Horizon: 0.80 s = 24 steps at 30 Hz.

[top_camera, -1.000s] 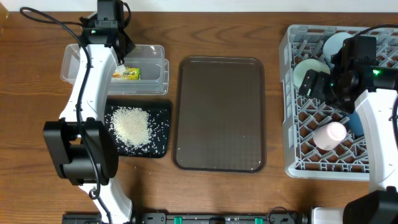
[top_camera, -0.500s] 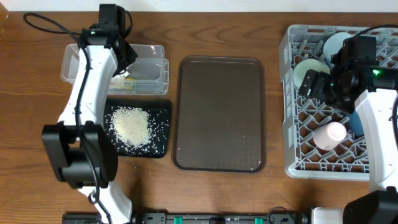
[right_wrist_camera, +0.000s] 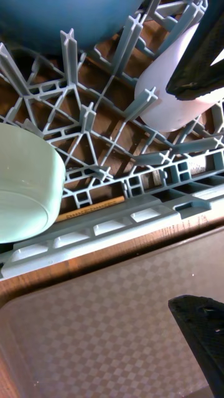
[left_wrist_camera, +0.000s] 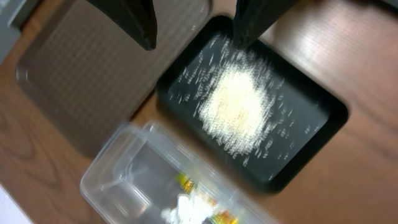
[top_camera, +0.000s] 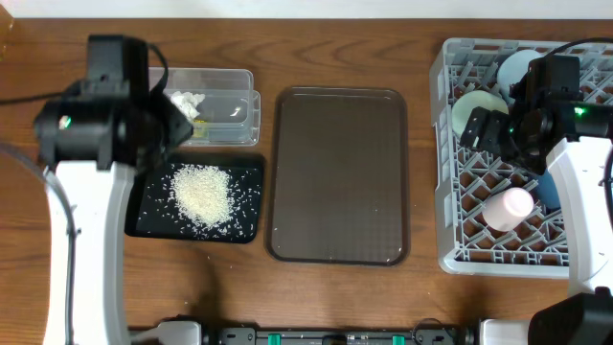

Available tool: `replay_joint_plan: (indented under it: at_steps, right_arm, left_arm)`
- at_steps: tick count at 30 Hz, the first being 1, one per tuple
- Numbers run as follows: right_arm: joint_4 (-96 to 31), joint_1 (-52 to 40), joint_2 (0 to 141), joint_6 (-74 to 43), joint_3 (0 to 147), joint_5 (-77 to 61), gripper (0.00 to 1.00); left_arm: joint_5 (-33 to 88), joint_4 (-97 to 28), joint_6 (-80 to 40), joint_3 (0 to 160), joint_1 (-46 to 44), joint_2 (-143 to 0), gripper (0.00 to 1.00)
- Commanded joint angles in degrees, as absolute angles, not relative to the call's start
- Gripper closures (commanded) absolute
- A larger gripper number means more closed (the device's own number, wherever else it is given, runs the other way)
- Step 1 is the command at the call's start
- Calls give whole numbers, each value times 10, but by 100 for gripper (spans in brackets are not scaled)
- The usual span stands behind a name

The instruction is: Sort waste into correct bins and load items into the dishwasher rack

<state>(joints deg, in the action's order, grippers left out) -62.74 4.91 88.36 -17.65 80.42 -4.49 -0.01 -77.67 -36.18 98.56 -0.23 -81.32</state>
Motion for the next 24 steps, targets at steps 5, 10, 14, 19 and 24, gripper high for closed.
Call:
replay_joint_plan:
  at_steps: [5, 10, 14, 19, 24]
  right_arm:
    - [-627, 49, 879, -184, 806, -45, 1]
    - [-627, 49, 879, -184, 806, -45, 1]
    - [-627, 49, 879, -184, 806, -45, 1]
    - [-627, 49, 879, -184, 806, -45, 1]
    - [-627, 49, 879, -184, 806, -45, 1]
  left_arm:
    - [9, -801, -363, 875, -35, -691, 57]
    - [11, -830, -427, 785, -56, -588, 46]
    - [11, -887, -442, 762, -56, -542, 18]
    - [11, -912, -442, 762, -56, -513, 14]
    - [11, -912, -442, 762, -56, -512, 14]
